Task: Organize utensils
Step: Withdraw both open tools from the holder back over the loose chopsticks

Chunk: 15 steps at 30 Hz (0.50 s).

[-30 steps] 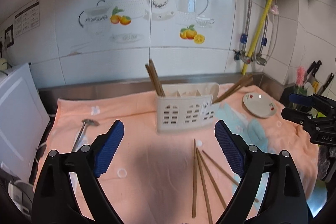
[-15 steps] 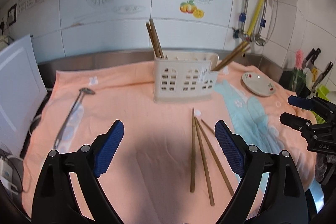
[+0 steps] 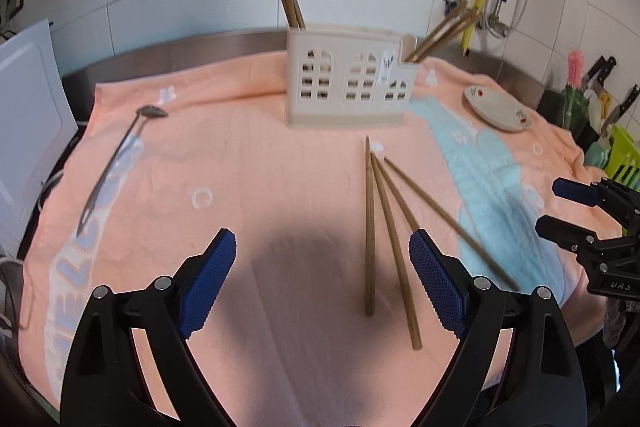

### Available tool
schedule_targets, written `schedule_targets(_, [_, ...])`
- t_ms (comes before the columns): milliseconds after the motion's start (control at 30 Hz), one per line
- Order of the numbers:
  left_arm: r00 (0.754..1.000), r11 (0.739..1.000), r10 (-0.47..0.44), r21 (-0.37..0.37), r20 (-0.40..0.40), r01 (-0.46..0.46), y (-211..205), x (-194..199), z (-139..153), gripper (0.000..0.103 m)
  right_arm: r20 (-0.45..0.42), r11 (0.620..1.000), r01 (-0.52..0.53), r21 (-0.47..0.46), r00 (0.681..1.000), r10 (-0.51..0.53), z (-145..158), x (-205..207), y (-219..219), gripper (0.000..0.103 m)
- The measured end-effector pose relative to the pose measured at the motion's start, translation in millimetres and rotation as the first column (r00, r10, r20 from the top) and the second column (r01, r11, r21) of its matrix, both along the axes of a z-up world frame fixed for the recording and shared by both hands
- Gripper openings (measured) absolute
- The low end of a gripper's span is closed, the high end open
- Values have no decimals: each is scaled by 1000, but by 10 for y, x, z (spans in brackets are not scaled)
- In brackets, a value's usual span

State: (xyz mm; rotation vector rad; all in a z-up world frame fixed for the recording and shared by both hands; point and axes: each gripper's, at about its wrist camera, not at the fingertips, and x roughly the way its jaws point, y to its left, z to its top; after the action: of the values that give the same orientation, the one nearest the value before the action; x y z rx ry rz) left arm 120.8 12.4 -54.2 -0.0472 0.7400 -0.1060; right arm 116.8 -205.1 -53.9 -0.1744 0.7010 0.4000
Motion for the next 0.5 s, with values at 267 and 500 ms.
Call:
schedule_targets(267, [997, 1000, -10, 2, -81, 10, -74, -4, -334, 86, -58, 1000, 16, 0, 998, -16, -319, -37, -47, 66])
schedule_targets(500, [995, 999, -33, 9, -99, 34, -174, 25, -420, 80, -91, 1000, 14, -2, 996, -14, -521, -30, -29, 51])
